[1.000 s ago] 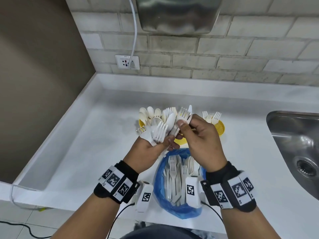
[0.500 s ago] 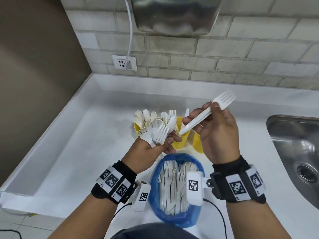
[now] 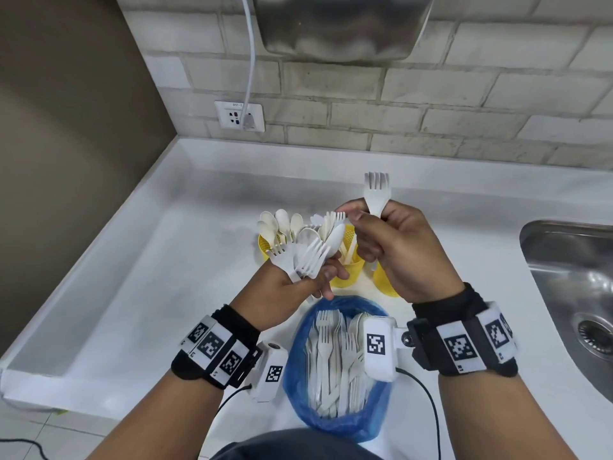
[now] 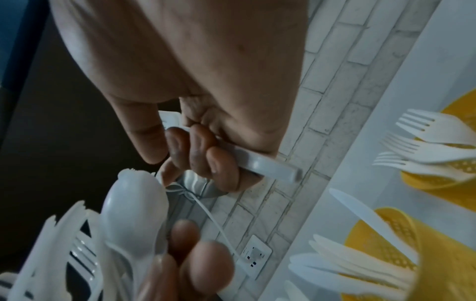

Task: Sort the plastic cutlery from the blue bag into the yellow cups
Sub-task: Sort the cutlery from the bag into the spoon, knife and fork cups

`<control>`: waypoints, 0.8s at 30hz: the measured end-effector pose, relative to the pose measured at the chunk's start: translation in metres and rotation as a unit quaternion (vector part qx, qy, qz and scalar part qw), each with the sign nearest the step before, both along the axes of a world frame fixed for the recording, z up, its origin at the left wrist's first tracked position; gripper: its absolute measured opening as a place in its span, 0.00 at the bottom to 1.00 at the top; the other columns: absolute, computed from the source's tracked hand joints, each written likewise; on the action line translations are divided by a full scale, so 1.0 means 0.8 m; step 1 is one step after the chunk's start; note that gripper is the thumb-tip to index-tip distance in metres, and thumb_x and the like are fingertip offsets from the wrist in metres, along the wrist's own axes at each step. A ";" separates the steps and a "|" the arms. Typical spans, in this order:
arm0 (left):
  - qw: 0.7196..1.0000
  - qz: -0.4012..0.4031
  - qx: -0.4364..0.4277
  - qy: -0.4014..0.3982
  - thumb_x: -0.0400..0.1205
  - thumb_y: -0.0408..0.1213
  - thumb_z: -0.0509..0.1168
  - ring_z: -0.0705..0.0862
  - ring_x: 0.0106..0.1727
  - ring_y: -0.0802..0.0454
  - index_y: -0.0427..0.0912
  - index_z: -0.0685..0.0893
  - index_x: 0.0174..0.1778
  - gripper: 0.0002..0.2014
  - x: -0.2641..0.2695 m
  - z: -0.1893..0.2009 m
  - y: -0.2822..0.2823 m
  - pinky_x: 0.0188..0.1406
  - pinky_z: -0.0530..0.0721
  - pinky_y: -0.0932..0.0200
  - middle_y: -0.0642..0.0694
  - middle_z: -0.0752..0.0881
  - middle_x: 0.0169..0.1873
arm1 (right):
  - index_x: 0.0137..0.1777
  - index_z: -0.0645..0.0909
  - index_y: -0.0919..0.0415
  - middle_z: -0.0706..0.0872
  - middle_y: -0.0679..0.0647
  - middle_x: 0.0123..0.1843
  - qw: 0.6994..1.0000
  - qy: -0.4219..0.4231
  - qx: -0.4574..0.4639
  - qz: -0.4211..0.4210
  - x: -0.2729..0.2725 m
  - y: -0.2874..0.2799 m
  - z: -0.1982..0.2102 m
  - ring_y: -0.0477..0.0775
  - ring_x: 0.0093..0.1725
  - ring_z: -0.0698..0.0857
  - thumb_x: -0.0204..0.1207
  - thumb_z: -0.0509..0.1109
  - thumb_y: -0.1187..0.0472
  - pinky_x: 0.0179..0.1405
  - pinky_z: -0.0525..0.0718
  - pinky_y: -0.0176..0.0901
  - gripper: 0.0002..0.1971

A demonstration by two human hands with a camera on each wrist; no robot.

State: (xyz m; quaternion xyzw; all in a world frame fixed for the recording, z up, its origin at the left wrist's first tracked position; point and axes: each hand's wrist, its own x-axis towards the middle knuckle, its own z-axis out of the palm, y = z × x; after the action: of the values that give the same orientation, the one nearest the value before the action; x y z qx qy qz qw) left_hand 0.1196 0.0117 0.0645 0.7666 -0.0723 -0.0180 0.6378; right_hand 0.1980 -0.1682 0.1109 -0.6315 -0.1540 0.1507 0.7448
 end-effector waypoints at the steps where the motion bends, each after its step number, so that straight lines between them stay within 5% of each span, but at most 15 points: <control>1: 1.000 -0.003 0.002 0.001 0.90 0.33 0.63 0.89 0.40 0.49 0.44 0.86 0.57 0.07 -0.001 0.001 0.001 0.44 0.85 0.60 0.49 0.92 0.48 | 0.51 0.89 0.64 0.68 0.50 0.25 1.000 0.001 0.004 0.007 0.000 0.001 0.000 0.52 0.26 0.62 0.77 0.72 0.61 0.30 0.60 0.51 0.09; 4: 1.000 -0.010 0.012 0.003 0.90 0.34 0.64 0.89 0.40 0.49 0.46 0.86 0.58 0.07 -0.004 0.003 0.003 0.42 0.84 0.62 0.45 0.92 0.48 | 0.48 0.87 0.61 0.70 0.54 0.27 1.000 0.009 0.017 0.023 -0.001 0.002 0.000 0.51 0.26 0.65 0.77 0.72 0.63 0.28 0.65 0.46 0.04; 9: 1.000 -0.009 0.021 0.008 0.91 0.32 0.63 0.86 0.37 0.49 0.34 0.84 0.59 0.07 -0.006 -0.002 0.008 0.43 0.86 0.57 0.42 0.90 0.44 | 0.51 0.81 0.62 0.71 0.47 0.27 0.996 0.050 0.067 0.043 -0.005 0.004 0.004 0.47 0.27 0.63 0.86 0.65 0.70 0.29 0.65 0.42 0.05; 12: 0.999 -0.006 0.033 0.008 0.91 0.35 0.64 0.85 0.36 0.48 0.36 0.85 0.54 0.06 -0.006 -0.002 0.009 0.43 0.86 0.54 0.42 0.89 0.42 | 0.52 0.80 0.61 0.63 0.49 0.29 0.990 0.074 0.112 0.038 -0.005 0.002 0.008 0.48 0.27 0.62 0.85 0.64 0.68 0.29 0.65 0.41 0.04; 17: 0.998 0.014 0.066 0.004 0.91 0.30 0.62 0.82 0.33 0.52 0.45 0.86 0.45 0.11 -0.008 -0.001 0.007 0.39 0.81 0.63 0.55 0.86 0.34 | 0.51 0.79 0.59 0.58 0.53 0.32 0.986 0.099 0.134 0.000 -0.005 0.000 0.006 0.50 0.29 0.60 0.88 0.60 0.68 0.29 0.65 0.42 0.08; 20: 0.997 0.042 0.064 0.001 0.91 0.29 0.61 0.80 0.31 0.56 0.39 0.85 0.46 0.10 -0.010 0.000 0.004 0.35 0.78 0.68 0.57 0.83 0.29 | 0.48 0.78 0.58 0.59 0.53 0.33 0.978 0.126 0.162 -0.017 -0.006 0.000 0.005 0.49 0.29 0.61 0.89 0.61 0.67 0.28 0.66 0.41 0.08; 24: 0.996 0.089 0.014 0.021 0.92 0.32 0.60 0.78 0.31 0.54 0.37 0.83 0.48 0.09 -0.011 0.000 0.003 0.31 0.77 0.61 0.56 0.83 0.28 | 0.46 0.77 0.58 0.60 0.53 0.32 0.966 0.153 0.198 -0.061 -0.003 -0.001 0.004 0.49 0.27 0.61 0.88 0.61 0.66 0.28 0.64 0.41 0.09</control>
State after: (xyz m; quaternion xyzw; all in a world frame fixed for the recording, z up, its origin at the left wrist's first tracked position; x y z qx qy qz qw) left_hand 0.1112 0.0140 0.0648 0.7784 0.0103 0.0215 0.6273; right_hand 0.1958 -0.1694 0.1142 -0.4491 -0.0262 0.1665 0.8774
